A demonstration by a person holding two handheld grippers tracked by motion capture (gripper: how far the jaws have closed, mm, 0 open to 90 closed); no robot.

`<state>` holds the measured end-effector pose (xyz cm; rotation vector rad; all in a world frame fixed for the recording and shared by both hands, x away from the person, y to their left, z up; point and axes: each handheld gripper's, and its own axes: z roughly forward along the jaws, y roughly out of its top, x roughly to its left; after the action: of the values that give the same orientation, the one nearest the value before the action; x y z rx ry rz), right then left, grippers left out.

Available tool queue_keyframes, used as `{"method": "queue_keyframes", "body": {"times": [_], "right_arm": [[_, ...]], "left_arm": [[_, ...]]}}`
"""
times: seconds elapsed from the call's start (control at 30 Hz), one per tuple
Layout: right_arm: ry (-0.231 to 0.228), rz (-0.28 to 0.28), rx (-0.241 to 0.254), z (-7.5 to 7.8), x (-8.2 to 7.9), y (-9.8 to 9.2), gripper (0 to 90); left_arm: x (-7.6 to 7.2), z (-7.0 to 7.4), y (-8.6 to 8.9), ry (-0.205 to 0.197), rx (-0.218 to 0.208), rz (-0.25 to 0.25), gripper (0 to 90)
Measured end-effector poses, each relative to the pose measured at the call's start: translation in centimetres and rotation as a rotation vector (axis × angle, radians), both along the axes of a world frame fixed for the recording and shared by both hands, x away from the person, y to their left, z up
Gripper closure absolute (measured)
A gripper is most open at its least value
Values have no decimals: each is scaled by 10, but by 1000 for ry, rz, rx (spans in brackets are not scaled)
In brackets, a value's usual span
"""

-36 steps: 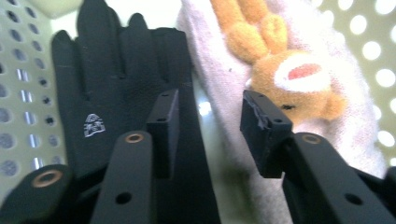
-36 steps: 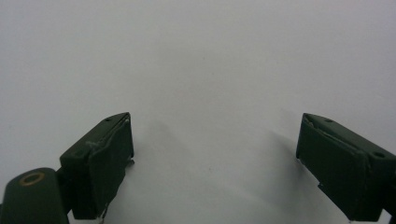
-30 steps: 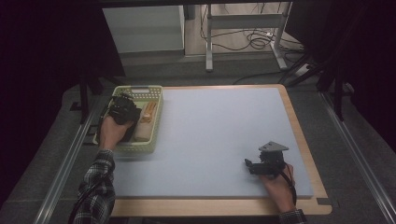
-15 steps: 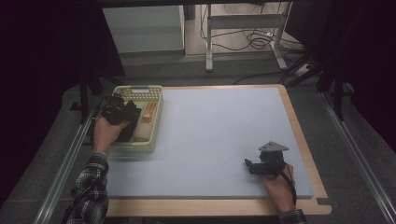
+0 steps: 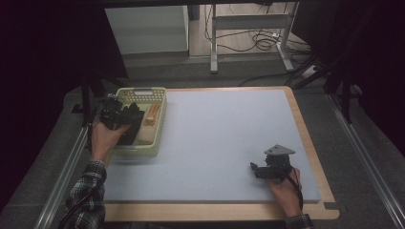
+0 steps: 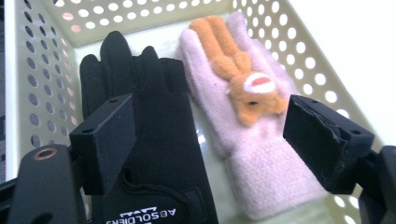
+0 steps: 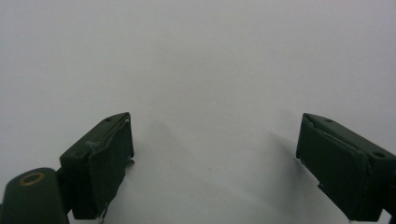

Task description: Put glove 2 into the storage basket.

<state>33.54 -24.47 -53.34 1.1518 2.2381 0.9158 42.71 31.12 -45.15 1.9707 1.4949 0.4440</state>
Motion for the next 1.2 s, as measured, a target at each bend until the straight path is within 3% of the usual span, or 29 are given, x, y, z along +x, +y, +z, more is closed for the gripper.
{"method": "queue_keyframes", "body": {"times": [0.57,1.2], "right_arm": [[-1,0,-1,0,0,0,108],[-5,0,-3,0,0,0,108]], "left_arm": [[-17,8,-5,-46,-42,-52,137],[-36,14,-10,-85,-38,-121,63]]}}
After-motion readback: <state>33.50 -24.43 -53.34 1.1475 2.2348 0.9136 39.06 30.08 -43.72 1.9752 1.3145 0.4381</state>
